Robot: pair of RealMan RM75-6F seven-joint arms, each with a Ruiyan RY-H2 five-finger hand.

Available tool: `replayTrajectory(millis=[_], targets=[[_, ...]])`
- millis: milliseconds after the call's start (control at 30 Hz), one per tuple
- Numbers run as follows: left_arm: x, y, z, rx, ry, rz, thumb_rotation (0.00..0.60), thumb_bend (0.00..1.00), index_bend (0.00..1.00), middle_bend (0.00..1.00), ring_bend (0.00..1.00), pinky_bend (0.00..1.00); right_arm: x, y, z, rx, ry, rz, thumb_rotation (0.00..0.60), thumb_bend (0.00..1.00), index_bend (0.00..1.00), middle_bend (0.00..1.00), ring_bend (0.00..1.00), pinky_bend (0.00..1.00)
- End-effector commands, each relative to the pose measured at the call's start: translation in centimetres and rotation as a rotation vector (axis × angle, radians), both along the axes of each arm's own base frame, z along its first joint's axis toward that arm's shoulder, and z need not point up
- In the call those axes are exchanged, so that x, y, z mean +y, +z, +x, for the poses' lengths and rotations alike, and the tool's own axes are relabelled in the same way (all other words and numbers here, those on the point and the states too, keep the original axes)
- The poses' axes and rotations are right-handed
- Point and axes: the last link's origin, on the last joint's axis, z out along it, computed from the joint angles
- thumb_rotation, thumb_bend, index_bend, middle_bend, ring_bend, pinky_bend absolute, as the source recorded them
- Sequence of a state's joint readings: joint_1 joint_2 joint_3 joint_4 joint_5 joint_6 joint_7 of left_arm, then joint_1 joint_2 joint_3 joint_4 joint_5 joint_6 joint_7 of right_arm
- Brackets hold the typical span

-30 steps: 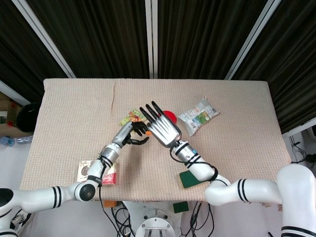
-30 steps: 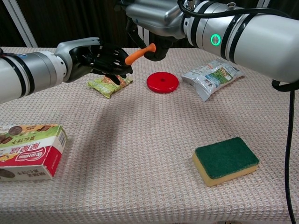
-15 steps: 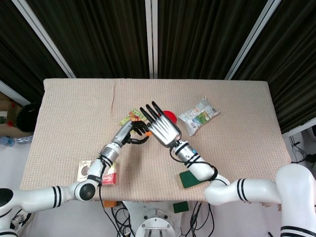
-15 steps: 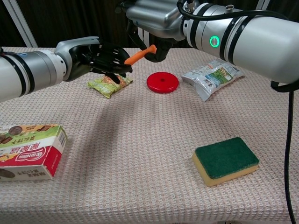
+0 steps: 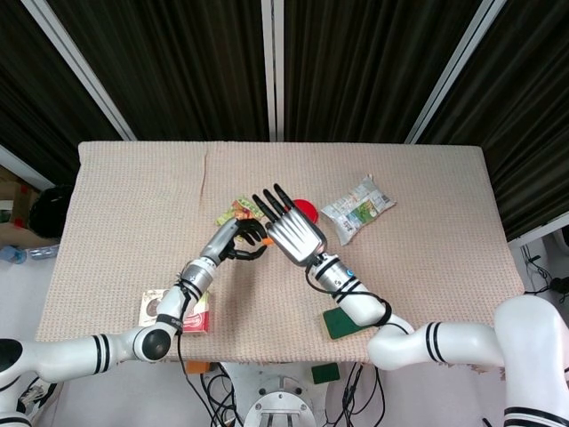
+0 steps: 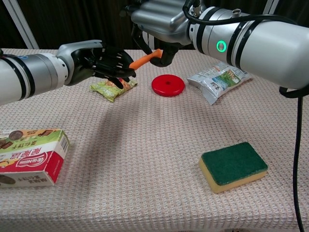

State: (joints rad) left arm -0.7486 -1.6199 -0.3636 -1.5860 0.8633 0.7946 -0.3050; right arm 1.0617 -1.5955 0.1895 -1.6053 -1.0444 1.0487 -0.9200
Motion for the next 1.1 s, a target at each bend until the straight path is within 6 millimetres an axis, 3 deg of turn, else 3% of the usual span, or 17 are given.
replayTrajectory(millis=[33,1100], targets=[[0.01,0.03,0.09,-0.006,-0.001,-0.004,0.600,0.31,0.51,0.47,0.42,0.42,-0.02,-0.12,-0.09,0.004,-0.002,0.002,0.600,0.36,0.61,0.00,0.00,0.00],[-0.02,-0.22,-0.26,-0.016,0.007,-0.025,0.600,0.40,0.57,0.49,0.43,0.42,-0.11,-0.16,-0.31,0.001,-0.008,0.002,0.600,0.36,0.61,0.00,0.00,0.00]])
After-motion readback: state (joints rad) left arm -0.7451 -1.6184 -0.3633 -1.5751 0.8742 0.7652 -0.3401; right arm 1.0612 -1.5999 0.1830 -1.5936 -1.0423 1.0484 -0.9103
